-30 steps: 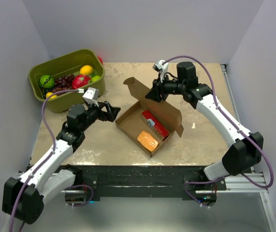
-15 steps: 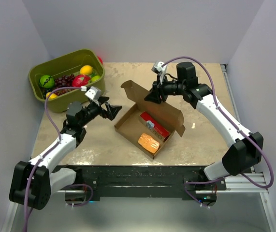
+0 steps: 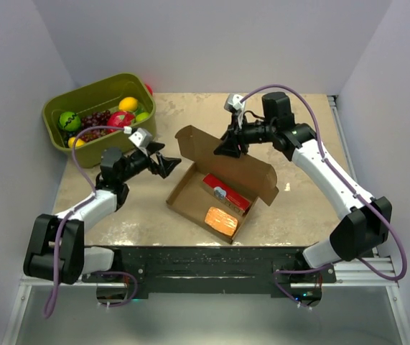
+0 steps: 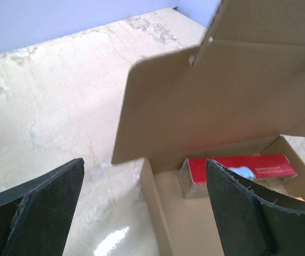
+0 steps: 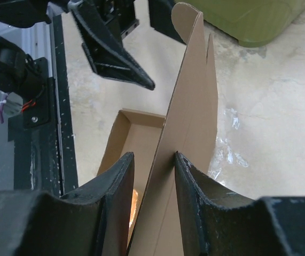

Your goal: Fold the paper box

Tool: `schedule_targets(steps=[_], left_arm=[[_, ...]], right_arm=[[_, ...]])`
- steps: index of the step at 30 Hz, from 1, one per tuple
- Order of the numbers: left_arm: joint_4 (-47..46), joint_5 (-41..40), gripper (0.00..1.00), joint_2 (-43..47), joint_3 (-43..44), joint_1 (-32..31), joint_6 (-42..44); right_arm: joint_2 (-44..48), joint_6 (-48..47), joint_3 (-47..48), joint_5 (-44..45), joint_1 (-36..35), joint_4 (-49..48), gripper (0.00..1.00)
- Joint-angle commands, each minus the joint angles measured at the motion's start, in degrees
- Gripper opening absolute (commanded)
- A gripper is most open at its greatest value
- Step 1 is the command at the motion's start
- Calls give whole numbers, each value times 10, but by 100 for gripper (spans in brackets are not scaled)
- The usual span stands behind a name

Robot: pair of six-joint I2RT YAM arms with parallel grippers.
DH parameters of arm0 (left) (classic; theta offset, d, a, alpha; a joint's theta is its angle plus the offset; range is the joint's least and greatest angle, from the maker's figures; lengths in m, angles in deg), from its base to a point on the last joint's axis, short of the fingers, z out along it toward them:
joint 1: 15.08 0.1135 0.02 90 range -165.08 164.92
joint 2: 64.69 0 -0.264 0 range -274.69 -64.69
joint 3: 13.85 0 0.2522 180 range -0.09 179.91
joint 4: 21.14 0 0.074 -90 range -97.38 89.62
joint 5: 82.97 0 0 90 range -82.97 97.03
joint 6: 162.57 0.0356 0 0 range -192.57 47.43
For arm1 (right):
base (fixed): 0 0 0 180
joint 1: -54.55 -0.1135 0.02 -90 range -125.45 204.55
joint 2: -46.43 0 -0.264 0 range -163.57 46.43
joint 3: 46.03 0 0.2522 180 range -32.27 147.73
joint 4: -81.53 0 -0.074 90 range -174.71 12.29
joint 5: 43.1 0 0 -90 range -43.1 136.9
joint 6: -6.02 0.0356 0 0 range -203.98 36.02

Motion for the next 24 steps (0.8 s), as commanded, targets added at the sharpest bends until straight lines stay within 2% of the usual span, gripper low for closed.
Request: schedule_targets(steps=[1,9,15,18,19,22,24], left_arm=[[-72,42,100,-41,56,9,25],[-113,99,100,-115,96,10,-5],[-161,131,94,-158,109,9,-45],[-176,143,85,-168,107,9,-63],[-181,145,76,-168,104,8,-69],[-211,139,59,-164,92,3,-86],[-202,135,54,-162,93,-2,-82]], right_arm=[[0,-15,33,-46,-4,6,0],[-18,-24,49,-42,-4,26,0],[-28,-29,55,-39,-4,33,0],[-30,-28,57,-35,-4,33,0],[-29,-27,57,-34,-4,32,0],[-30,-21,57,-27,-4,25,0],[-30,-17,57,-17,-4,18,0]])
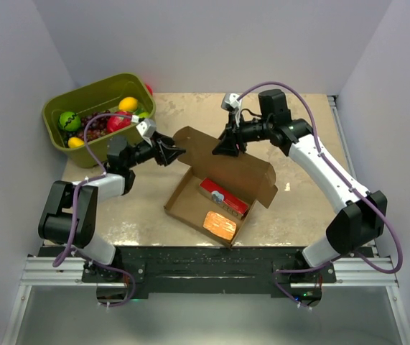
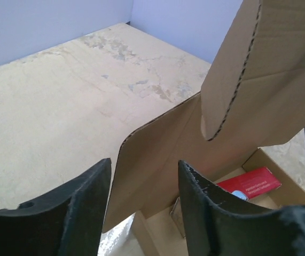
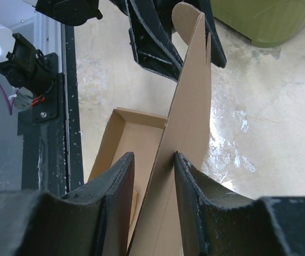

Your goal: Fold the paper box

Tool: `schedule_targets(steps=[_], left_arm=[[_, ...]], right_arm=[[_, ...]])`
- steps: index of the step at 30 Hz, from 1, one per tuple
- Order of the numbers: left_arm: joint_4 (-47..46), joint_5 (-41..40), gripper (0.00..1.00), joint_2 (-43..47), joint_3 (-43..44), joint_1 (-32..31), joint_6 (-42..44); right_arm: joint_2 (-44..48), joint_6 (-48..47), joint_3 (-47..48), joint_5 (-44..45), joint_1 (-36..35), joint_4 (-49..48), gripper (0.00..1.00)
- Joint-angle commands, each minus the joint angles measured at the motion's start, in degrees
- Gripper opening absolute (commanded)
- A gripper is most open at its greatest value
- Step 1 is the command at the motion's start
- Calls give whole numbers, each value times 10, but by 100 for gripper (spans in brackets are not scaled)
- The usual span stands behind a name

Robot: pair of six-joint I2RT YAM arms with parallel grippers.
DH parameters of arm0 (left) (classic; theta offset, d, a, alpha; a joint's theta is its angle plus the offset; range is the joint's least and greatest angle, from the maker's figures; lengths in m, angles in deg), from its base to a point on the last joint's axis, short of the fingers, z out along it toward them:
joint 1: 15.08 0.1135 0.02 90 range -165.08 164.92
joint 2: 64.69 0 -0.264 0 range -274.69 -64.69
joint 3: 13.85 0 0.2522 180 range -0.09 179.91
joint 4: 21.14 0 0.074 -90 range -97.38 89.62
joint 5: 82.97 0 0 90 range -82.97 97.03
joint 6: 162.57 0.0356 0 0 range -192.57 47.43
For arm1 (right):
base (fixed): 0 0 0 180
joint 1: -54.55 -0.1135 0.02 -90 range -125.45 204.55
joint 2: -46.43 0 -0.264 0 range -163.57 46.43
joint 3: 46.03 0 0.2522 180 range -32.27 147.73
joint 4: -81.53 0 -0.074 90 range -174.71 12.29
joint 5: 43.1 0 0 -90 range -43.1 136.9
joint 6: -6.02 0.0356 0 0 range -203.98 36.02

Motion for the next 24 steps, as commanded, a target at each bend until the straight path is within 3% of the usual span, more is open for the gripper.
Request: schedule_targets(steps=[1,3,6,8,14,17,19,20,23,24], left_arm=[[-41,0,49,9,6,-8,-13],[-35,-6,44,13,5,-14,-7],[-19,-17,18,15,6,-21,0],[-16,-21,11,18,5,-23,3],[-7,-34,2,32,-2,-28,6],[-2,-56,0,43,-10,-35,11],[7,-98,0,65,-21,-36,20],[13,-119,0,76,-37,-36,25],[42,-197,0,127,-67,-36,55],[46,-208,0,139,-74,-36,68]], right_arm=[[1,3,24,12,-2,-19,0],[2,6,22,20,-2,-21,0],[7,21,15,35,-2,-38,0],[12,27,9,38,-3,-40,0],[21,46,-1,61,-2,-63,0],[27,78,-13,92,-2,-98,6],[33,108,-17,121,-3,-118,20],[34,119,-19,157,-1,-119,42],[43,152,-20,236,0,-113,73],[51,178,-23,247,1,-109,77]])
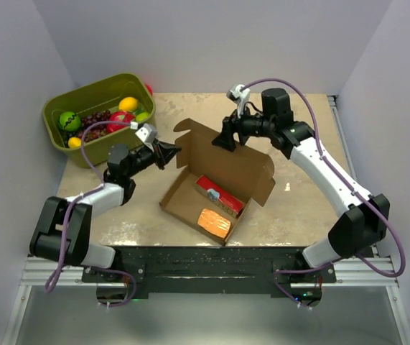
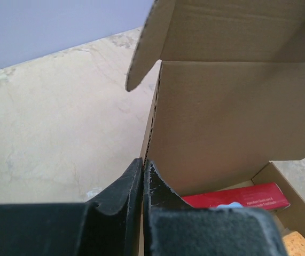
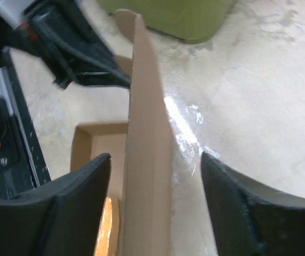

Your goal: Fold the paper box

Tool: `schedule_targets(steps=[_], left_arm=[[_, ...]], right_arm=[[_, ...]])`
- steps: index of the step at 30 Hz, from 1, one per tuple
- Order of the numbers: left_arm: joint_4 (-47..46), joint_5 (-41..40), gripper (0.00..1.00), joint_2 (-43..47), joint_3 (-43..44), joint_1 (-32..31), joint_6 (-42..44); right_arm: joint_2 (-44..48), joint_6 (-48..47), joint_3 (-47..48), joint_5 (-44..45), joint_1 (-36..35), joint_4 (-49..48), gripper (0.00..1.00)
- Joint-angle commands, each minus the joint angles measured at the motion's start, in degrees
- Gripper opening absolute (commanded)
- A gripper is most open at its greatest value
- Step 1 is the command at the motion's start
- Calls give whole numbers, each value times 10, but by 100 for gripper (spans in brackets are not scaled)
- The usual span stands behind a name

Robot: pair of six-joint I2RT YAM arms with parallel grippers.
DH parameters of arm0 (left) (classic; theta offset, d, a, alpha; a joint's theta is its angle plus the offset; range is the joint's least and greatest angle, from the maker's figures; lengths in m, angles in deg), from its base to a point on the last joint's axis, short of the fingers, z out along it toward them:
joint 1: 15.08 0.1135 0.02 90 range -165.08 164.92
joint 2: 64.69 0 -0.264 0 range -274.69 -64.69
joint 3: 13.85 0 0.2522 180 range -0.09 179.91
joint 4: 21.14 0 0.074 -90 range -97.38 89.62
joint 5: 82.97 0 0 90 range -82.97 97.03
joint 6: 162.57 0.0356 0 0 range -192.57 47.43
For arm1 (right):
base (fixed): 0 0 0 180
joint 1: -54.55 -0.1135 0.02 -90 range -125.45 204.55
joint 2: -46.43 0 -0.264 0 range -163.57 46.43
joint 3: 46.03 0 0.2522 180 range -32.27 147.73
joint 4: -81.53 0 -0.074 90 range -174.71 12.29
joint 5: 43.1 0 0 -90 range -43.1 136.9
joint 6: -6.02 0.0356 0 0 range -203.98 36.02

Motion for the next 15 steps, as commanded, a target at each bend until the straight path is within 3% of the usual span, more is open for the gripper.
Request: schedule_targets(steps=[1,8,15], left_arm=[[14,-116,0,87,-36,-2,48],[56,-128,0,109,-52,7,83],[57,-141,0,127,-61,9,81]], right_arm=[[42,80,-6,120,4,-31,80],[139,133,-143,106,98,-101,85],[280,145,-235,191,106,-97,92]])
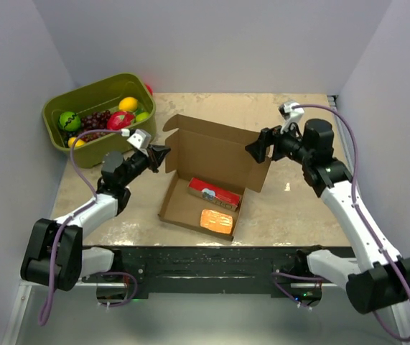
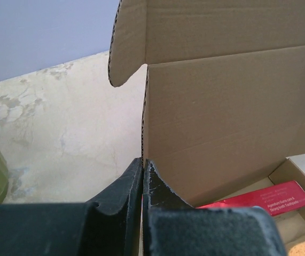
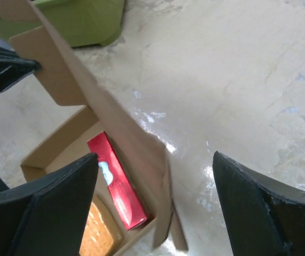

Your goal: Fold the paper box

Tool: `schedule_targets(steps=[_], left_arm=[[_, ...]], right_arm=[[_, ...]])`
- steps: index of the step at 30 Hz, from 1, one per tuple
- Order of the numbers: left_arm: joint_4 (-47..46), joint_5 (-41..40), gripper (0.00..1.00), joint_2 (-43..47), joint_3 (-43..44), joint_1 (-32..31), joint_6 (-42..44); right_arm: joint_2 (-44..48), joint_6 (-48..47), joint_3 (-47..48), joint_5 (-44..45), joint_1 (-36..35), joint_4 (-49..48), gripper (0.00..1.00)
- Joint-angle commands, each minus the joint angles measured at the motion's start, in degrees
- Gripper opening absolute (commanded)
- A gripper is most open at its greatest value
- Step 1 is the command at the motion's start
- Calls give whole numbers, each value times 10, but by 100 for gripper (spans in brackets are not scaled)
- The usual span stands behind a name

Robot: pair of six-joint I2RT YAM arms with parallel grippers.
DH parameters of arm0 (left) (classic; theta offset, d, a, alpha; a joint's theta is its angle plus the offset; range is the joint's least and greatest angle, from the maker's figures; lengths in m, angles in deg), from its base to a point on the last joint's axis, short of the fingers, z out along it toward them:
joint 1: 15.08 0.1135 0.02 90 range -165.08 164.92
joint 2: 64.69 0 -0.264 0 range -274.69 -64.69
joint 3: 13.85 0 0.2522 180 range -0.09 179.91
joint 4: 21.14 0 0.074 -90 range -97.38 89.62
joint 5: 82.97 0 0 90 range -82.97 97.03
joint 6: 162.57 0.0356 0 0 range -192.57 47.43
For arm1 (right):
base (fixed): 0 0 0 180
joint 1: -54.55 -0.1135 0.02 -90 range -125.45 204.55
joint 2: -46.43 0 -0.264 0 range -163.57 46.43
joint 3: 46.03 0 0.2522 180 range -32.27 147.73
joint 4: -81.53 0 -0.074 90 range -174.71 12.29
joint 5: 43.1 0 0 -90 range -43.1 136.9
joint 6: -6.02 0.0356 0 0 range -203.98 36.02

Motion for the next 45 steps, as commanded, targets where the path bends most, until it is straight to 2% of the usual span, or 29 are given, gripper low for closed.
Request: schedule_targets(steps=[1,9,15,22,26,27,29,30,32,38,45], left_arm=[[-11,-28,0,18,-4,6,20],[-8,-31,0,28,-9,6,19],[7,-37,0,32,-4,5,19],[16,-45,0,36,-3,6,17],[22,-49,0,38,-2,6,16],[26,-51,0,38,-1,6,15],[27,-53,0,39,-1,5,10],[28,-57,0,40,-1,5,6],[30,-60,0,40,2,2,-1],[71,-100,0,32,49,-15,-2],[87,-154,0,-17,115,-28,16]], right_arm=[[65,19,-12,68,-5,-7,92],[70,16,-50,130,-5,23,92],[66,31,-58,117,-12,21,88],[62,41,-81,147,-52,21,74],[58,44,-82,162,-63,24,52],[58,46,-82,164,-67,24,37],[56,48,-77,176,-71,23,22],[54,48,-75,180,-75,23,9],[49,52,-71,185,-79,15,1],[0,65,-36,211,-96,-49,0],[-76,72,42,273,-103,-147,0]])
